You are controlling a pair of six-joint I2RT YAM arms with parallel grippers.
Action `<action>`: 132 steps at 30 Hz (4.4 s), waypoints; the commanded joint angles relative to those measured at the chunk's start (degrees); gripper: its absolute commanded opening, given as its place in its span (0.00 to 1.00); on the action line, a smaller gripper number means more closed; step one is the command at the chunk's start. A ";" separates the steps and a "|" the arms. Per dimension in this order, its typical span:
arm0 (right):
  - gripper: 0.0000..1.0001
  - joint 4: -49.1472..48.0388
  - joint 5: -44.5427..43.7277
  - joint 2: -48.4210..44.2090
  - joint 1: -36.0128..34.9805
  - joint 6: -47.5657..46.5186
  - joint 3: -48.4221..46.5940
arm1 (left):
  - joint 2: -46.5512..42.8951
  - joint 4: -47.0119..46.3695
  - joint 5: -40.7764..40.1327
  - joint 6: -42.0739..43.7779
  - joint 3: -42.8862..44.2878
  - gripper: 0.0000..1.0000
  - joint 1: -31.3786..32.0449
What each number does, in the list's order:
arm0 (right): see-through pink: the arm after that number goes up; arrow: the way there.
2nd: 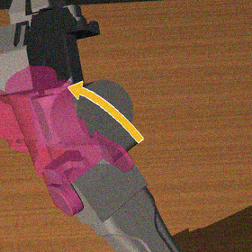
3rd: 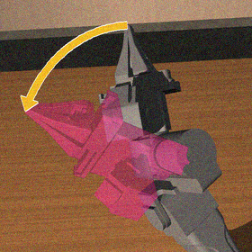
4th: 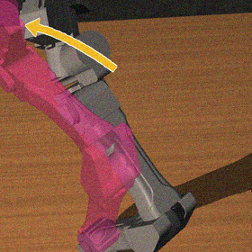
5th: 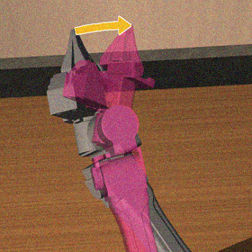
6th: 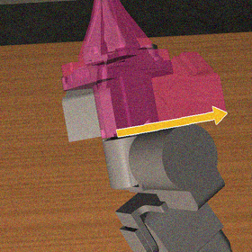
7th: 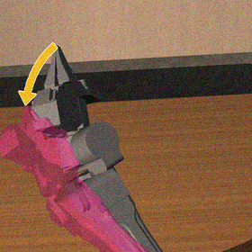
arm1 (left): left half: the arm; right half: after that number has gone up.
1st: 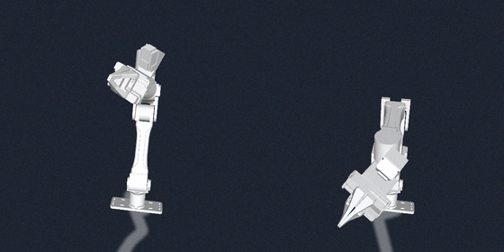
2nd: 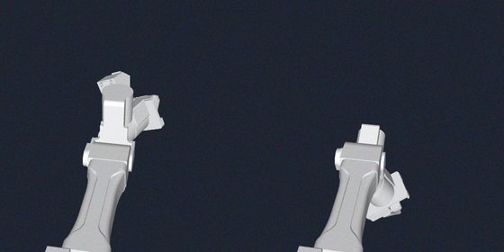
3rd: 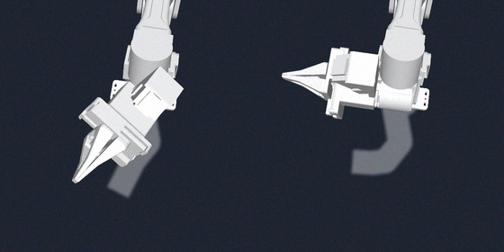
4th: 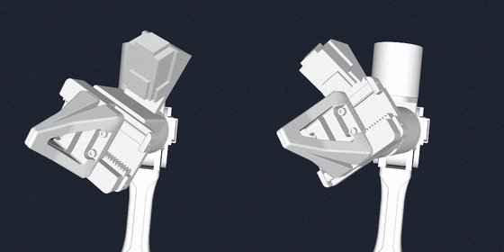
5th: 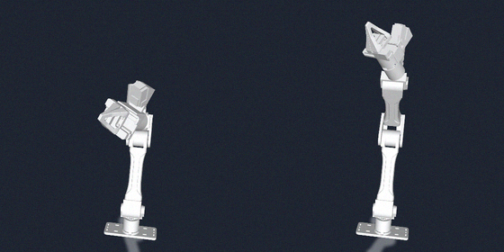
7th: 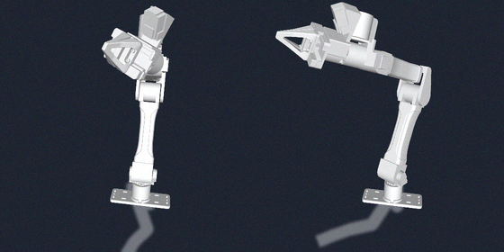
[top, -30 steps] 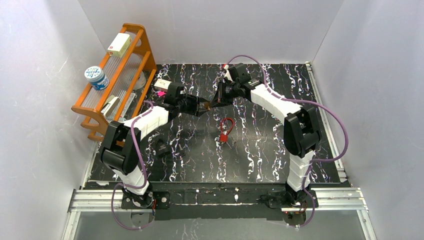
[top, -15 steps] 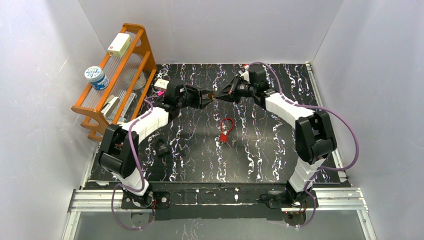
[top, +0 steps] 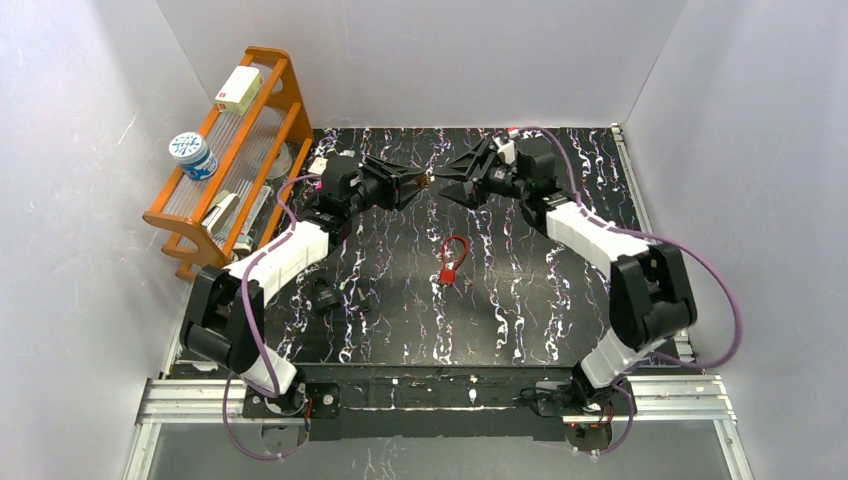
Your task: Unlock with the key
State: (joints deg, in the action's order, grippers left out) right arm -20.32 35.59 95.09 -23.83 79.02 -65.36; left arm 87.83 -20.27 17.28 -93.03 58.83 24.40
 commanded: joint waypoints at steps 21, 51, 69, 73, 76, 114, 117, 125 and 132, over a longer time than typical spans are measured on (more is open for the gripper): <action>0.80 32.35 2.10 -4.08 2.66 -46.09 -17.75 | -5.64 14.32 20.05 81.99 6.31 0.08 1.42; 0.15 31.05 3.67 3.68 -3.31 -51.84 -20.39 | -7.10 22.45 30.64 108.07 5.59 0.00 1.88; 0.28 33.53 15.71 -3.99 -2.77 -74.49 -21.15 | -4.03 21.95 63.05 98.64 11.10 0.00 0.23; 0.66 26.46 7.70 -6.45 -2.09 -63.42 -17.26 | -5.92 21.52 53.89 103.02 9.14 0.00 0.29; 0.63 24.82 1.11 -6.19 -0.50 -46.27 -16.89 | -7.33 17.11 35.74 101.20 5.86 0.00 0.29; 0.18 26.68 3.61 12.63 -1.05 -9.47 -22.51 | -1.84 10.30 24.03 97.60 1.70 0.00 1.61; 0.18 25.36 4.44 12.68 -0.88 -11.34 -22.44 | -1.70 10.69 24.17 97.69 1.76 0.00 1.61; 0.66 30.94 0.86 12.00 3.03 -19.02 -22.07 | 1.55 11.74 18.06 97.64 2.26 0.00 1.61; 0.67 33.73 -2.79 7.67 9.11 -23.18 -14.74 | 8.84 17.08 7.96 89.01 7.76 0.00 1.61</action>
State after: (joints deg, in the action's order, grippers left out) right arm 10.50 35.68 106.96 -17.58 60.14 -83.59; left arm 93.54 -7.25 32.71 1.80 60.60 25.76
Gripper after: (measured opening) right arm 0.681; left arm 0.376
